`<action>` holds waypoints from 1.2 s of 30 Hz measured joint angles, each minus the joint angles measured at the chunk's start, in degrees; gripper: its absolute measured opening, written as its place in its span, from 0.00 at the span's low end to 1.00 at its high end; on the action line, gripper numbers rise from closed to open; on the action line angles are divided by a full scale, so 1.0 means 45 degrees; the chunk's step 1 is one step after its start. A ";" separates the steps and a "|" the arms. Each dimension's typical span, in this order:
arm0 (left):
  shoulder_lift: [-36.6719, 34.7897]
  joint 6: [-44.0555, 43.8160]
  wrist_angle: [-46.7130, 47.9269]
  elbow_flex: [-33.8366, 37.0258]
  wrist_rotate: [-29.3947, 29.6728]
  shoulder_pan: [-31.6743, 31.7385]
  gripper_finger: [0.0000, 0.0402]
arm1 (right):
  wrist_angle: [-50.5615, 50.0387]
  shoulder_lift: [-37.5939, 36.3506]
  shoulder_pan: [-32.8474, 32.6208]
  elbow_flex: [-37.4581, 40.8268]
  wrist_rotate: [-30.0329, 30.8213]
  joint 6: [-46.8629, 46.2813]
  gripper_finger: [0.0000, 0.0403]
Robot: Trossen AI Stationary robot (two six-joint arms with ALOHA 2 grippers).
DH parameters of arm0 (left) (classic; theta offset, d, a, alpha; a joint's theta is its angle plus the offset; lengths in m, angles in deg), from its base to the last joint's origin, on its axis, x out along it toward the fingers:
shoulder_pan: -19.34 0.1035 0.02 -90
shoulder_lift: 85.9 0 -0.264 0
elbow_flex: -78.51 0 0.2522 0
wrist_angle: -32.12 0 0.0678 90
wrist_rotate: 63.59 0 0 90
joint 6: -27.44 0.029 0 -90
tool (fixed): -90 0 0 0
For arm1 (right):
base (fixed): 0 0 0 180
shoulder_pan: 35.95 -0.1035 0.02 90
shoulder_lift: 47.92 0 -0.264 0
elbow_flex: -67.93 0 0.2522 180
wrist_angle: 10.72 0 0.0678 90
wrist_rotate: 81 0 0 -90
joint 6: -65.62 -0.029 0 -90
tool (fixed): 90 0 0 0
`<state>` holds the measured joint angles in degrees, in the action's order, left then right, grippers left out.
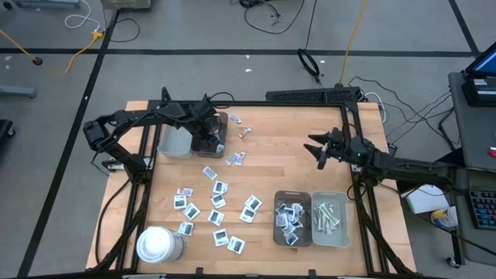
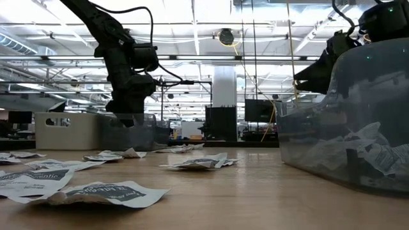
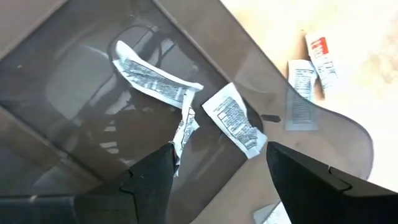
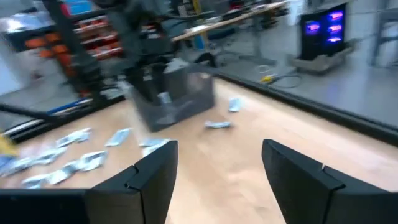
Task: Pick & Place First Aid Supplies
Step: Put the white ointment pack into the top black bin
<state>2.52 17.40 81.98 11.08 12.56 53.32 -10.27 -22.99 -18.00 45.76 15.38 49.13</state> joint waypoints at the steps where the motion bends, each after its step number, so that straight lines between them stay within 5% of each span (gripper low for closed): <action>1: 0.0000 -0.0025 -0.0009 0.0000 -0.0094 -0.0020 0.64 | -0.0061 -0.0124 0.0000 0.0049 0.0290 0.0001 0.57; 11: -0.0027 -0.0400 0.0681 -0.0518 -0.1318 -0.0181 0.67 | -0.2934 -0.2328 0.0019 0.0211 0.1998 0.0596 0.56; 22: -0.0044 0.0201 0.2994 -0.3517 0.2129 -0.0922 0.63 | -0.6178 -0.5426 0.0019 0.0127 0.2262 0.1201 0.57; 36: -0.0044 -0.0173 0.4621 -0.6992 0.3426 -0.2743 0.61 | -0.7980 -0.5427 0.0019 0.0172 0.2652 0.0351 0.56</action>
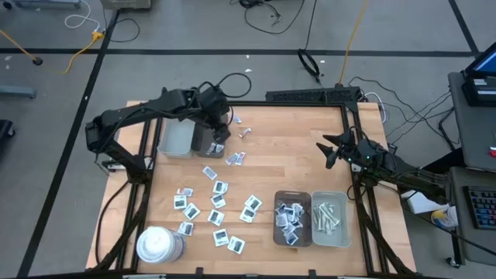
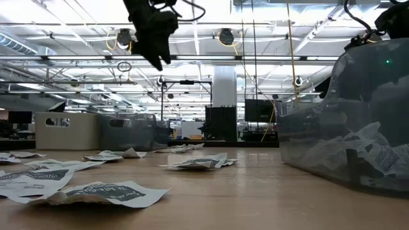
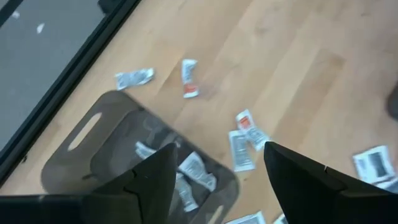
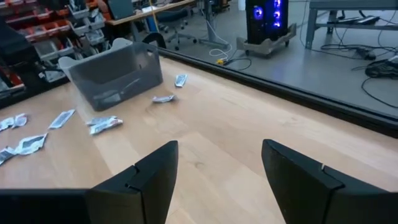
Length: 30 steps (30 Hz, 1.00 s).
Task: Pick & Place First Aid Supplies
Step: Put the white ointment pack into the top black bin
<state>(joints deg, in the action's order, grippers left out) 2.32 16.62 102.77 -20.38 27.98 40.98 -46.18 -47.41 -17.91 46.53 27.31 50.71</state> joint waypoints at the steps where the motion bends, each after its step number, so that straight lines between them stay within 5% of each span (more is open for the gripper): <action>1: 0.0000 -0.0008 0.0006 -0.0105 0.0000 -0.0150 0.60 | 0.0005 0.0001 0.0000 0.0005 -0.0001 0.0002 0.56; 5: 0.0000 0.0003 -0.0001 -0.0273 -0.0003 -0.0723 0.59 | 0.1223 0.0005 0.0000 0.0134 0.0360 -0.0458 0.56; 12: 0.0001 -0.0008 0.0013 -0.0274 -0.0011 -0.1572 0.59 | 0.6077 0.0021 -0.0010 0.1515 -0.0202 0.1806 0.56; 21: 0.0005 -0.0012 -0.0007 -0.0274 -0.0033 -0.2006 0.60 | 0.5849 0.0217 0.0010 0.1506 0.1339 0.2244 0.55; 30: 0.0005 -0.0335 -0.0223 -0.0274 -0.0383 -0.2001 0.60 | 0.6103 0.0413 0.0000 0.1511 0.1233 0.2151 0.55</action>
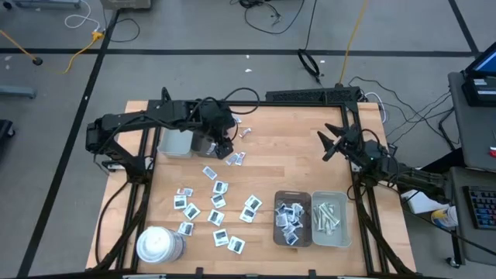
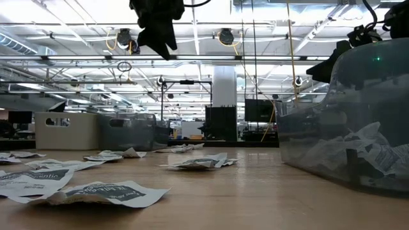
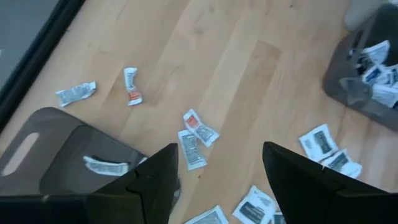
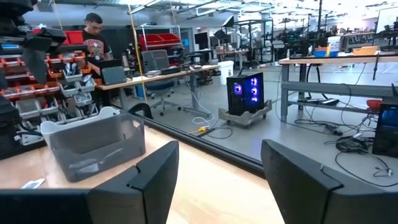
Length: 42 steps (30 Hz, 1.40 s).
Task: Pick & Place First Aid Supplies
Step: Put the white ointment pack into the top black bin
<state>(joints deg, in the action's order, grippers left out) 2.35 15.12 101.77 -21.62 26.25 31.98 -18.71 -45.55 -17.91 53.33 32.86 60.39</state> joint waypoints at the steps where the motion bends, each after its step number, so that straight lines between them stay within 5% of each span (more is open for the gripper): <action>1: 0.0000 -0.0093 -0.0031 0.0000 -0.0066 -0.0007 0.60 | 0.0004 0.0001 0.0000 -0.0001 0.0004 -0.0005 0.55; 26: 0.0112 -0.0984 0.2178 0.0000 -0.0046 -0.0641 0.60 | 0.0018 0.0005 0.0000 0.0000 -0.0015 -0.0010 0.55; 34: 0.2262 -0.2416 0.3764 -0.0899 0.0057 0.0185 0.59 | 0.0018 0.0005 0.0000 0.0000 -0.0019 -0.0010 0.55; 42: 0.4610 -0.3756 0.4585 -0.3505 0.0062 0.1042 0.59 | 0.0013 0.0010 0.0000 0.0000 -0.0022 -0.0007 0.55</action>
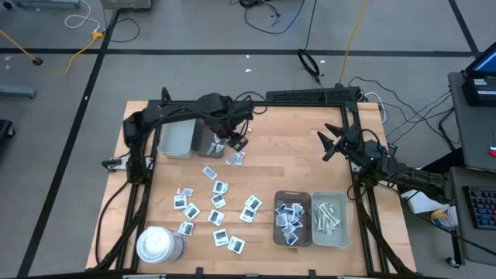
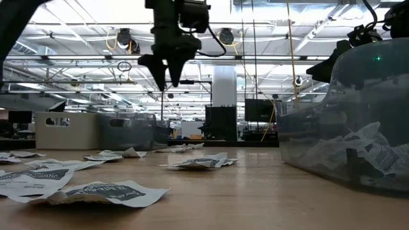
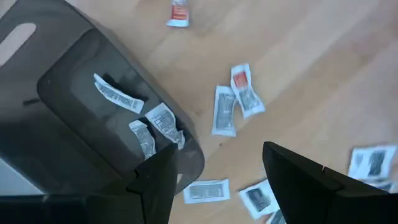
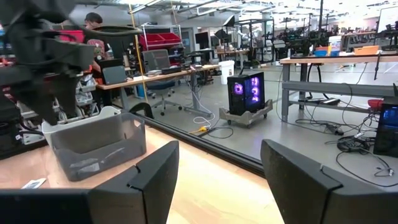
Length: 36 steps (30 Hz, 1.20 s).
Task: Pick & Place First Aid Supplies
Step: Put the white ointment pack into the top black bin
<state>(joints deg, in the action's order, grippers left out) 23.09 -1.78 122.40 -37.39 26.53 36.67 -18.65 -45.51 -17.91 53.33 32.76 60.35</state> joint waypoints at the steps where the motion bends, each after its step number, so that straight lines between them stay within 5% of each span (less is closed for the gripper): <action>1: 0.0280 -0.0198 0.0198 -0.0443 -0.0004 0.0067 0.59 | 0.0000 0.0000 0.0000 0.0000 -0.0002 -0.0002 0.56; 10: 0.2160 -0.1603 0.1218 -0.3461 -0.0006 0.0369 0.59 | 0.0000 0.0001 0.0000 0.0005 0.0001 -0.0002 0.55; 36: 0.5605 -0.2480 -0.0558 -0.3369 0.0351 -0.0594 0.59 | -0.0008 0.0005 0.0000 0.0005 0.0007 -0.0002 0.55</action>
<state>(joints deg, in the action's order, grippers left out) 48.31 -12.94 119.89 -52.55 28.11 33.99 -18.69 -45.49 -17.91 53.35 32.79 60.34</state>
